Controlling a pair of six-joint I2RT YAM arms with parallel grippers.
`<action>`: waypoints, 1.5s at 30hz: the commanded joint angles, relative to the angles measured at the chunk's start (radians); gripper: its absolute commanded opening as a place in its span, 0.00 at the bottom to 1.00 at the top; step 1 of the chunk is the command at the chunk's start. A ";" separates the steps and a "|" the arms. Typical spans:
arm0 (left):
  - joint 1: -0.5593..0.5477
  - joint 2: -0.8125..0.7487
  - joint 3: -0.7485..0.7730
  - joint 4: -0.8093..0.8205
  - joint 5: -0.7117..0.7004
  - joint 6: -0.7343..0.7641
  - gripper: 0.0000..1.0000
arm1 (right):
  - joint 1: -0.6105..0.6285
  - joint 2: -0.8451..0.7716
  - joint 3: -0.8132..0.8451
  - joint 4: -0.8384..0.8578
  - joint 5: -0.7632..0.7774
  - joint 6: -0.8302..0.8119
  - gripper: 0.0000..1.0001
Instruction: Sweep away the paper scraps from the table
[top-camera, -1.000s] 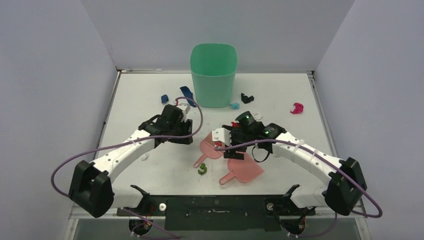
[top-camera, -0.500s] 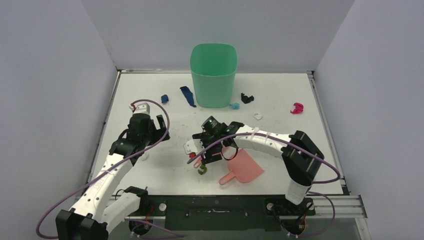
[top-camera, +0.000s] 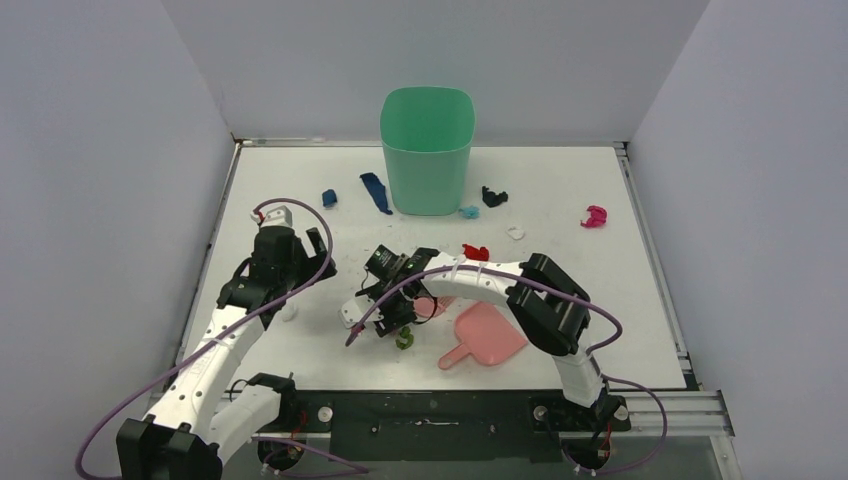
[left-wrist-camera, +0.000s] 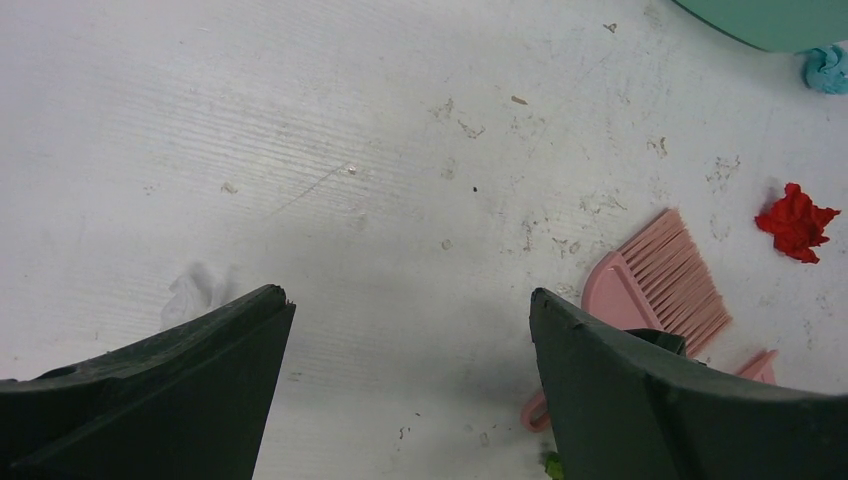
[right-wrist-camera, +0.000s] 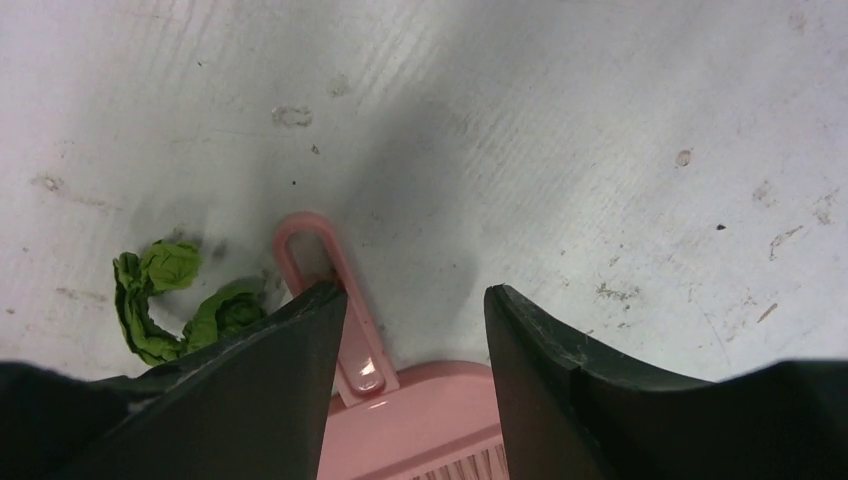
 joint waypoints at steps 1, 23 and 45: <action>0.009 -0.011 0.012 0.052 0.018 -0.009 0.88 | -0.003 0.012 0.042 -0.110 0.005 -0.056 0.55; 0.019 0.016 0.005 0.079 0.098 0.014 0.84 | -0.007 0.035 0.150 -0.311 0.058 -0.095 0.53; 0.019 0.046 -0.006 0.112 0.178 0.007 0.83 | -0.021 -0.095 -0.047 -0.067 0.102 0.003 0.06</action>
